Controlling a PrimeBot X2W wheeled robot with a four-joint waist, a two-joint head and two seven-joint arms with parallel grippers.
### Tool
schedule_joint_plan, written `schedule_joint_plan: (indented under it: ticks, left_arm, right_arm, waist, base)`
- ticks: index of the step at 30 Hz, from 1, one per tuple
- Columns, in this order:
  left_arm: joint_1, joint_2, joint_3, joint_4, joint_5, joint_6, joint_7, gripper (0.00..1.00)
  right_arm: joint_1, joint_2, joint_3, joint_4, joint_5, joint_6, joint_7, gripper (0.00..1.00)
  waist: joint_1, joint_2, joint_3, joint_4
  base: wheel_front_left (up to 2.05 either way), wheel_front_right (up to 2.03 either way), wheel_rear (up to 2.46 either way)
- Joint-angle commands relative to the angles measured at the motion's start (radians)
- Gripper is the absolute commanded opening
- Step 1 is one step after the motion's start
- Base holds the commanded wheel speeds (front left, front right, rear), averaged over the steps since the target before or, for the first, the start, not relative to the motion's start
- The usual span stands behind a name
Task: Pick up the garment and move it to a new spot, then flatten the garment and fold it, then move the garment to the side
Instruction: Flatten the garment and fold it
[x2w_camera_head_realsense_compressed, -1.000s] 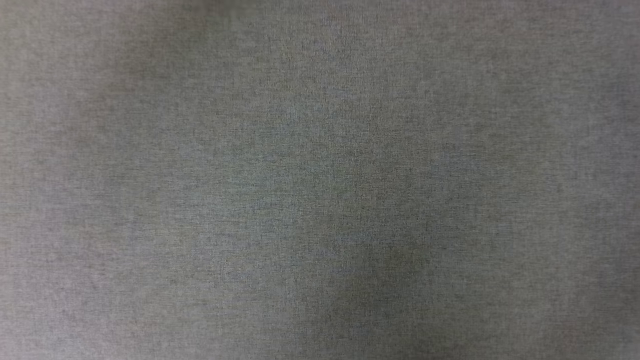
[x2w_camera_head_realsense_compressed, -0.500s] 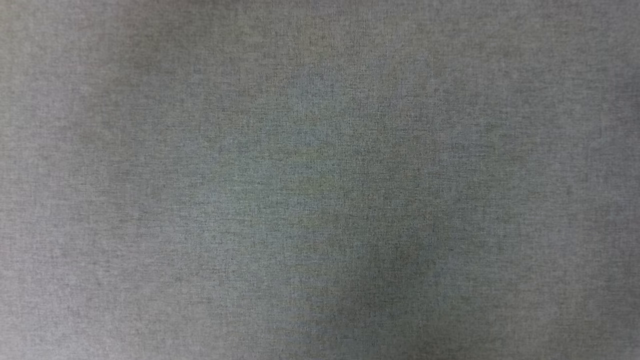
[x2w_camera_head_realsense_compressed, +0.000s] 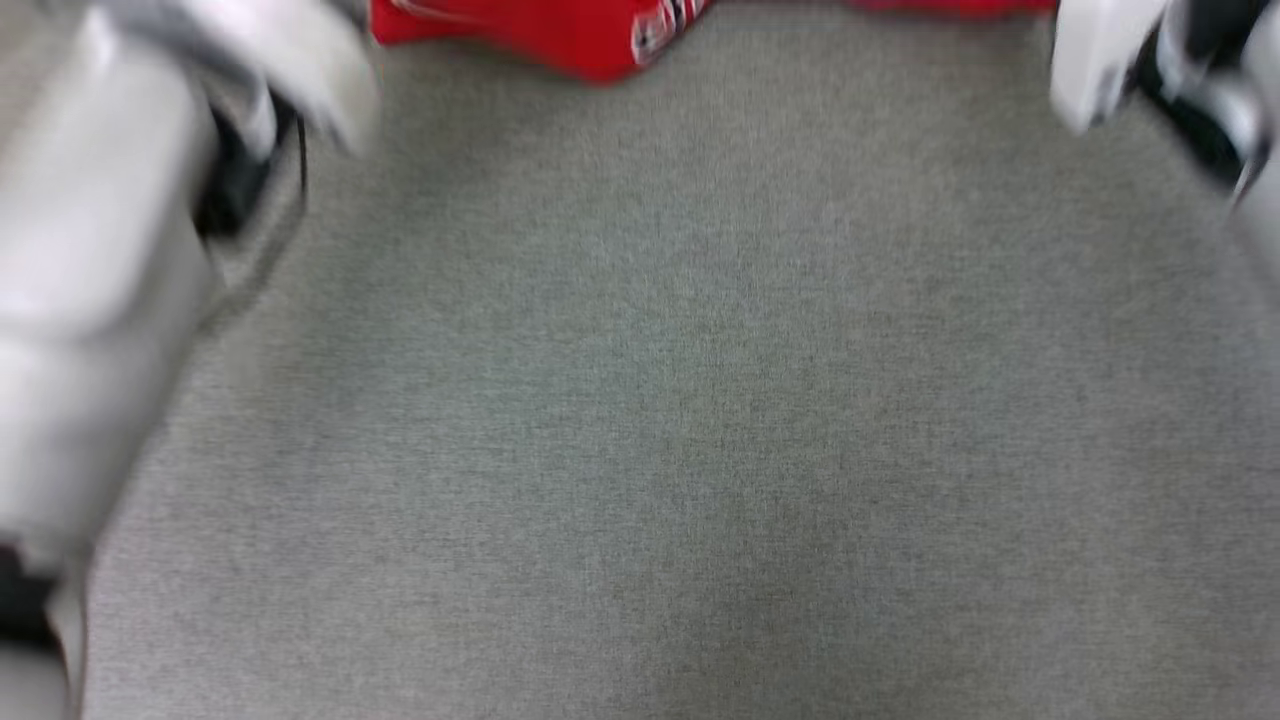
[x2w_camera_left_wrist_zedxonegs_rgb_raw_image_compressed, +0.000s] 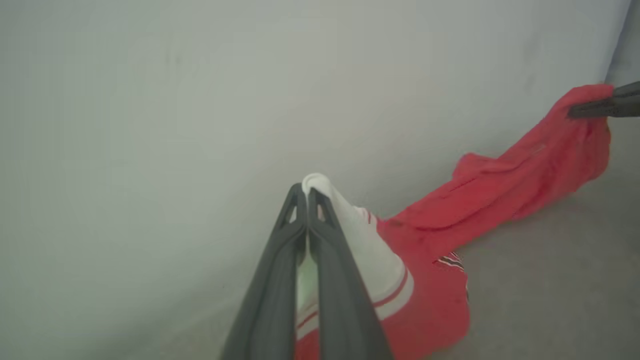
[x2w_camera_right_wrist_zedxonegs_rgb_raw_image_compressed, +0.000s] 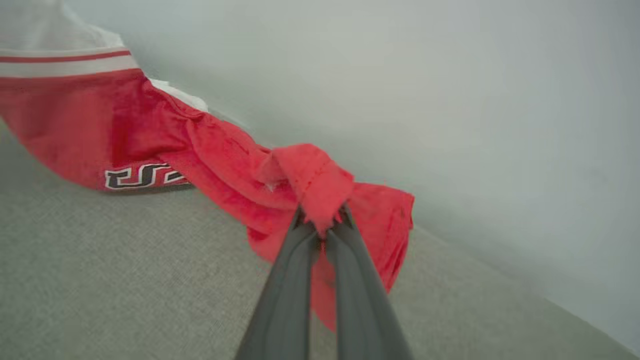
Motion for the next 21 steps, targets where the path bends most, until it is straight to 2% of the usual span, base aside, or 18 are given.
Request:
schedule_joint_plan:
  ticks: [1, 10, 14, 21]
  left_arm:
    - [0.08, 0.014, 0.006, -0.036, 0.004, 0.015, -0.007, 0.0]
    - [0.578, 0.067, 0.031, -0.289, -0.022, 0.117, -0.005, 0.0]
    - [0.756, 0.094, 0.011, -0.366, -0.034, 0.155, -0.005, 0.0]
    - [1.018, 0.144, -0.03, -0.479, -0.085, 0.229, 0.015, 0.0]
  right_arm:
    - [0.053, -0.015, 0.018, -0.014, 0.019, -0.001, -0.013, 0.0]
    - [0.364, -0.145, 0.132, -0.139, 0.118, -0.001, -0.062, 0.0]
    - [0.486, -0.208, 0.145, -0.193, 0.146, -0.001, -0.072, 0.0]
    - [0.704, -0.272, 0.121, -0.263, 0.211, -0.001, -0.083, 0.0]
  waist:
    - [0.0, 0.0, -0.041, 0.007]
    - [0.0, 0.0, -0.202, 0.024]
    - [0.0, 0.0, -0.264, 0.021]
    - [0.0, 0.0, -0.362, 0.012]
  base:
    - [0.0, 0.0, 0.0]
    - [0.0, 0.0, 0.0]
    - [0.0, 0.0, 0.0]
    - [0.0, 0.0, 0.0]
